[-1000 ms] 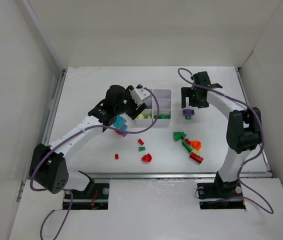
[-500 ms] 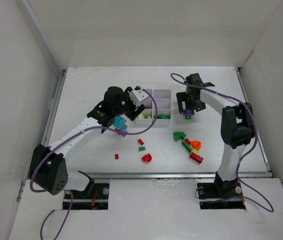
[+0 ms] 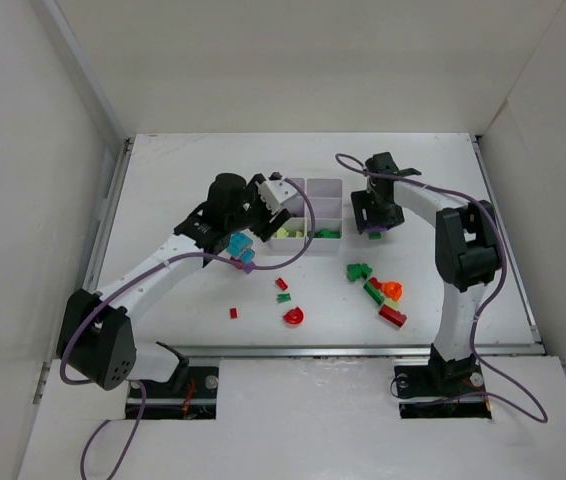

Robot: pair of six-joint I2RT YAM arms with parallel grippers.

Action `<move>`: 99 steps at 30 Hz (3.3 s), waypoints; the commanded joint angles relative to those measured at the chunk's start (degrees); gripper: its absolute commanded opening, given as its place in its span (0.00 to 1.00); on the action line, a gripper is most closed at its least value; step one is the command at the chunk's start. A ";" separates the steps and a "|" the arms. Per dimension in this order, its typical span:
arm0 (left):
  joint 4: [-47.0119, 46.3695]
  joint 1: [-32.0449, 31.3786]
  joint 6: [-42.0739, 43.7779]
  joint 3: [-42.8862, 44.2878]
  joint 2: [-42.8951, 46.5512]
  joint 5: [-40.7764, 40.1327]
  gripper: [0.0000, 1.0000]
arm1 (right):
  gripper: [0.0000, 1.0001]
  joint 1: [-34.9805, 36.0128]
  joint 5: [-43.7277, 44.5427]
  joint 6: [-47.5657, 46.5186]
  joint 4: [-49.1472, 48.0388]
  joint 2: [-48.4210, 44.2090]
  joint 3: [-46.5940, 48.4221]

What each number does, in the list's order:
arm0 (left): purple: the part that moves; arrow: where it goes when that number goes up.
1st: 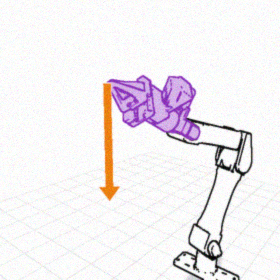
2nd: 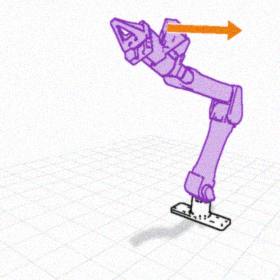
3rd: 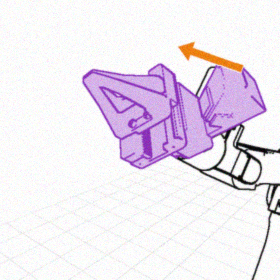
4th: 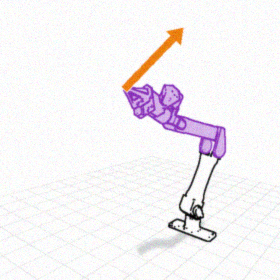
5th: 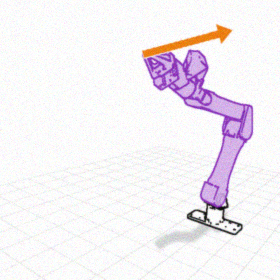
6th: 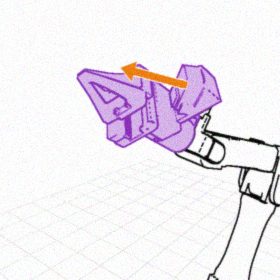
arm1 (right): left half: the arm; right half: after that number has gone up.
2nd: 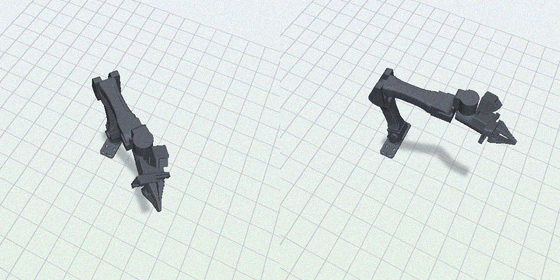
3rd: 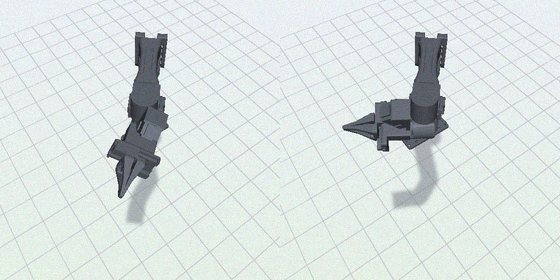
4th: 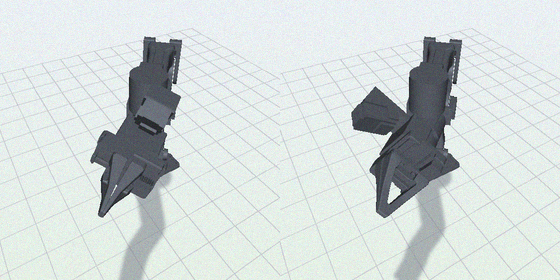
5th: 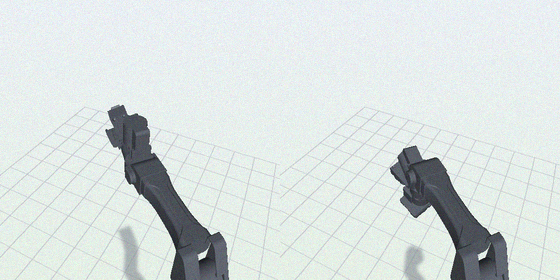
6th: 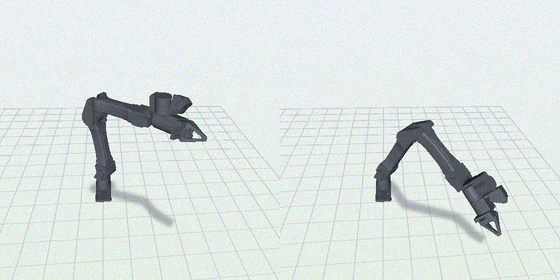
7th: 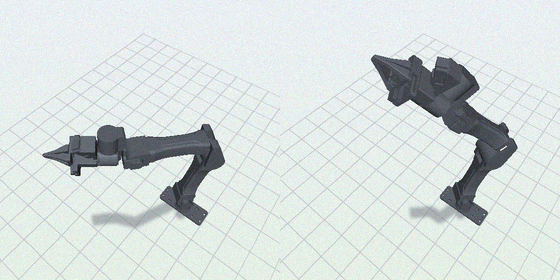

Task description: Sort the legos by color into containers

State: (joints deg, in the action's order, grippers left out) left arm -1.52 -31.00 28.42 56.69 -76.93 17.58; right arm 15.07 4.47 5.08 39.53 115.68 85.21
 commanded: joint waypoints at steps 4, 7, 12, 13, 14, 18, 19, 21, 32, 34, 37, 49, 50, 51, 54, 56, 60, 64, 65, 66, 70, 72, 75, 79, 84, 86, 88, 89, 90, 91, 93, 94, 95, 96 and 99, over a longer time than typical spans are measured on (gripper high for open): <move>-2.08 0.51 0.14 -0.35 2.57 0.96 0.61 | 0.81 0.13 0.01 -0.25 -1.30 0.42 1.97; -2.08 0.51 0.14 -0.35 2.57 0.96 0.61 | 0.75 0.13 0.01 -0.25 -1.30 0.43 1.98; -2.08 0.51 0.14 0.18 2.57 1.49 0.60 | 0.34 0.13 0.01 -0.25 -1.30 -0.27 2.51; -1.48 0.51 0.66 0.18 2.57 2.36 0.60 | 0.29 -0.39 -0.51 -0.25 -0.69 -0.80 2.51; -1.47 0.51 1.19 0.18 2.57 2.89 0.60 | 0.21 -0.39 -1.38 -0.25 0.45 -1.33 4.07; 0.55 0.51 6.19 1.32 2.57 7.28 0.60 | 0.11 -0.92 -4.90 -0.78 2.21 -7.90 6.46; 1.16 0.51 9.08 1.32 2.57 9.99 0.62 | 0.09 -0.92 -5.87 -1.30 2.22 -9.58 7.24; 1.17 0.51 11.99 2.02 2.57 12.64 0.75 | 0.07 -0.92 -9.12 -1.82 1.52 -12.83 7.25; -12.44 -2.13 15.43 5.80 2.04 22.84 1.00 | 0.00 -0.92 -45.92 4.03 -22.24 -34.00 -4.50; -16.57 -3.53 15.43 6.50 2.04 23.64 1.00 | 0.00 -0.92 -52.25 7.12 -27.99 -35.95 -6.45; -21.92 -4.42 16.13 7.12 1.43 23.64 1.00 | 0.00 -0.14 -54.30 7.93 -30.48 -37.89 -5.76; -29.68 -8.46 25.53 8.26 -1.30 21.09 1.00 | 0.00 2.76 -56.59 9.07 -30.48 -39.92 -4.79; -29.68 -8.98 25.54 8.87 -1.82 21.09 1.00 | 0.00 2.77 -56.59 9.07 -30.48 -40.44 -5.31; -30.20 -8.99 24.93 8.88 -1.82 20.48 1.00 | 0.00 2.77 -56.59 9.07 -30.48 -40.44 -5.32; -30.21 -8.99 24.92 8.88 -1.82 18.99 1.00 | 0.00 3.30 -55.80 9.07 -30.48 -41.06 -5.93; -30.21 -8.99 25.62 8.88 -1.30 18.45 1.00 | 0.00 3.30 -54.40 9.07 -30.48 -41.76 -6.72; -30.21 -8.99 27.38 7.74 0.45 17.66 1.00 | 0.00 3.30 -54.39 9.07 -30.48 -41.76 -7.87; -30.21 -8.99 27.39 7.21 1.68 18.89 1.00 | 0.00 3.30 -54.39 9.07 -30.48 -41.23 -7.87; -30.21 -8.99 27.39 6.69 1.69 19.59 1.00 | 0.00 3.30 -54.39 9.07 -30.48 -41.23 -7.87; -30.21 -8.99 27.39 6.68 2.21 20.20 1.00 | 0.00 3.30 -54.39 9.07 -30.48 -41.23 -7.87; -30.21 -8.99 27.39 6.68 2.22 21.43 0.98 | 0.00 3.30 -54.39 9.07 -30.48 -41.23 -7.87; -30.21 -8.99 26.69 6.68 2.22 22.31 0.93 | 0.00 3.30 -54.39 9.07 -30.48 -41.23 -7.87; -29.43 -8.99 25.89 6.68 2.22 23.98 0.85 | 0.00 3.30 -53.86 9.07 -30.48 -41.23 -7.87; -26.88 -8.99 25.89 6.68 2.22 25.13 0.87 | 0.00 3.30 -53.86 9.07 -30.48 -41.23 -7.87; -26.34 -8.99 25.89 7.21 1.60 25.66 0.86 | 0.00 3.30 -53.86 9.60 -30.48 -41.23 -7.87; -26.34 -8.99 25.89 7.91 0.99 25.13 0.82 | 0.00 3.30 -53.86 9.60 -30.48 -41.23 -7.87; -26.34 -8.99 25.89 8.44 0.99 25.13 0.77 | 0.00 3.30 -53.86 9.60 -30.48 -41.23 -8.39; -26.34 -8.99 25.89 9.05 0.47 25.13 0.74 | 0.00 3.30 -53.86 9.60 -30.48 -41.23 -8.39; -26.34 -8.99 25.89 9.06 0.46 25.13 0.71 | 0.00 3.82 -54.39 9.60 -30.48 -41.23 -8.39; -26.34 -8.99 25.89 9.06 0.46 25.13 0.68 | 0.00 3.83 -54.39 9.60 -30.48 -41.23 -8.39; -26.34 -8.99 25.89 9.06 0.46 25.13 0.60 | 0.00 3.83 -54.39 9.60 -30.48 -41.23 -8.39; -26.34 -8.99 25.89 9.06 0.46 25.13 0.58 | 0.00 3.83 -54.39 9.60 -30.48 -41.23 -8.39; -26.34 -8.99 25.89 9.06 0.46 25.13 0.54 | 0.00 4.35 -54.39 9.60 -30.48 -40.71 -8.39; -26.34 -8.99 25.89 9.06 0.46 24.61 0.47 | 0.00 4.35 -54.39 9.60 -30.48 -40.71 -8.39; -26.34 -8.99 24.84 9.06 0.46 24.08 0.33 | 0.00 4.35 -54.39 9.60 -30.48 -40.71 -8.39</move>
State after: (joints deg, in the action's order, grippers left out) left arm -25.98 -39.66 54.85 63.05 -77.06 40.77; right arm 18.15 -49.17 14.81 12.29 75.46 76.77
